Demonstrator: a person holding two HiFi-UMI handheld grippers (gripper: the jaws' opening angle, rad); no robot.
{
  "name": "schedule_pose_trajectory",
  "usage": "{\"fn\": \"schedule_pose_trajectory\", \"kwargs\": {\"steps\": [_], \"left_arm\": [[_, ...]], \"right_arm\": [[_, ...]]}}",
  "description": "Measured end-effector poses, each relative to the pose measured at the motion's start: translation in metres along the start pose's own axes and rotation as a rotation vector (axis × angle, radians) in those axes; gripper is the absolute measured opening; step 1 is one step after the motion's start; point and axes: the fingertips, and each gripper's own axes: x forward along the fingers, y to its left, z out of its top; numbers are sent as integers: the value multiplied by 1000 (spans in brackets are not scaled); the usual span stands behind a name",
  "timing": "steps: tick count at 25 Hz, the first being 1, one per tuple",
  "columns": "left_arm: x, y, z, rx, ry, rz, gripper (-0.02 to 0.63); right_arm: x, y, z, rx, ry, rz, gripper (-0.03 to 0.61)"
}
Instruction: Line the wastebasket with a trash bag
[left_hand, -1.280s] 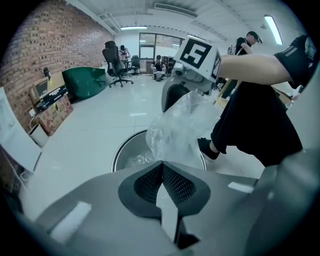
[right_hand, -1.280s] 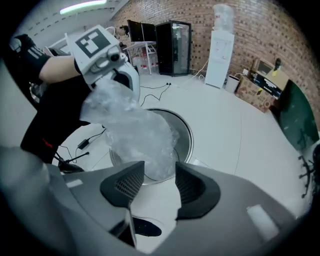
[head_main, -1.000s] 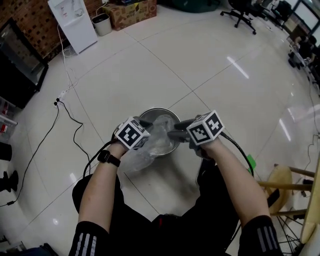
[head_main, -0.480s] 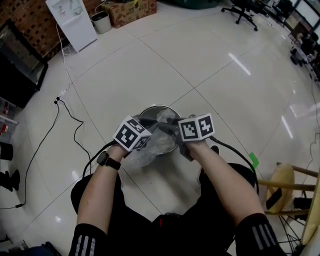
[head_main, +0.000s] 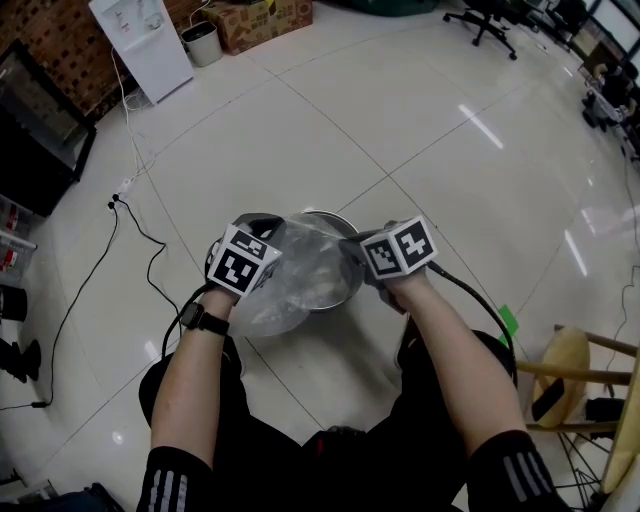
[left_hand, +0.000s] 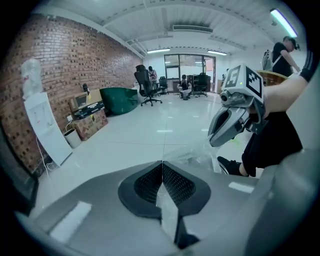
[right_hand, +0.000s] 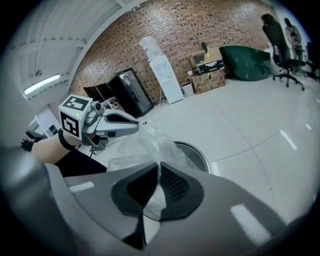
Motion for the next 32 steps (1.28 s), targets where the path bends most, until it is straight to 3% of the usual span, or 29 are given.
{"fn": "schedule_pose_trajectory", "kwargs": {"steps": [3, 5, 8, 11, 14, 19, 23, 24, 26, 29, 32], "left_arm": [[-2, -5, 6, 46, -27, -5, 4], [0, -15, 7, 87, -13, -51, 14], [-6, -35, 8, 137, 7, -155, 99], [-16, -52, 1, 189, 70, -256, 222], [-12, -49, -27, 216, 183, -260, 275], [3, -33, -66, 98, 261, -257, 237], [6, -34, -71, 70, 276, -246, -6], [8, -33, -69, 69, 268, -239, -6], [9, -29, -65, 74, 256, -206, -8], [9, -17, -58, 82, 234, -135, -8], [8, -8, -50, 97, 201, -89, -6]], "right_arm": [[-11, -11, -2, -121, 54, -56, 8], [-16, -19, 1, -270, 98, -120, 8], [-25, -35, 1, -441, 173, -213, 8], [-31, -34, 4, -444, 172, -184, 8], [-38, -34, 5, -438, 164, -159, 8], [-43, -33, 2, -443, 174, -126, 8], [-44, -39, -2, -439, 185, -126, 9], [-45, -40, -4, -427, 191, -118, 13], [-46, -42, -10, -411, 215, -102, 108], [-53, -45, -12, -405, 236, -96, 142], [-68, -41, 12, -342, 114, -53, 157]]}}
